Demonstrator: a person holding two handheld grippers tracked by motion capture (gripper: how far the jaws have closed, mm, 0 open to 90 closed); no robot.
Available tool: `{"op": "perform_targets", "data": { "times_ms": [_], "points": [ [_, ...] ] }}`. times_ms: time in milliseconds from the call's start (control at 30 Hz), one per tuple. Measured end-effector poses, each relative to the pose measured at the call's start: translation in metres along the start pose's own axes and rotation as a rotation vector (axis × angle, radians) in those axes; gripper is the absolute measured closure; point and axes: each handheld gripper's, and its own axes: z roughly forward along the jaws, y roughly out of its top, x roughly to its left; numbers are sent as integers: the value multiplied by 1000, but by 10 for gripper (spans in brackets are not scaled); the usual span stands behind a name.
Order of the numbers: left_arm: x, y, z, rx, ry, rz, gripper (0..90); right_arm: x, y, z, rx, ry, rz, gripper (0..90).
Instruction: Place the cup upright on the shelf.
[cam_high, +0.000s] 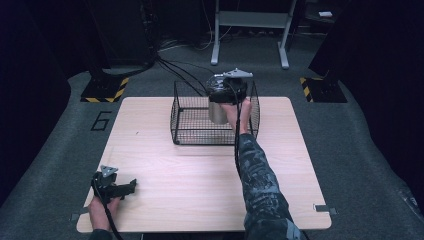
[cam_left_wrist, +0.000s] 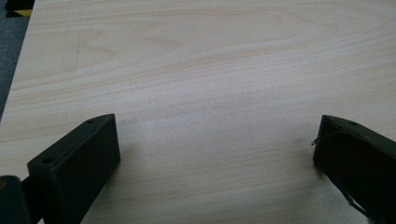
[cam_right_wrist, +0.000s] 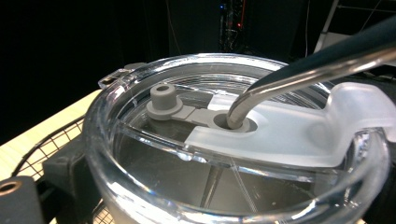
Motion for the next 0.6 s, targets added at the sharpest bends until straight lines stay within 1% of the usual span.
{"op": "perform_targets", "data": {
  "times_ms": [67, 167, 233, 267, 300, 333, 367, 400, 467, 500, 600],
  "points": [
    [0, 0, 0, -3, 0, -4, 4, 0, -2, 3, 3, 1, 11, 39],
    [0, 0, 0, -4, 0, -5, 4, -1, -5, 8, 11, -6, 11, 39],
    [0, 0, 0, -4, -1, -6, 4, -1, -8, 11, 20, -14, 20, 38],
    [0, 0, 0, -6, -1, -4, 4, -2, -9, 13, 22, -12, 15, 39],
    [0, 0, 0, -3, -1, -6, 4, -2, -11, 14, 27, -13, 30, 39],
    [0, 0, 1, -8, 0, -2, 4, -3, -13, 16, 30, -11, 24, 39],
    [0, 0, 0, 1, -1, 0, 4, -3, -15, 18, 33, -13, 26, 38],
    [1, 0, 0, -4, 0, 4, 4, -2, -16, 19, 37, -13, 30, 39],
    [0, 0, 0, 2, -1, -1, 4, 0, -20, 24, 47, -13, 34, 38],
    [1, 0, 0, -2, 2, 8, 4, 0, -21, 26, 48, -11, 27, 38],
    [1, 0, 0, -2, 3, 10, 4, 1, -22, 29, 52, -11, 23, 39]
  ]
}}
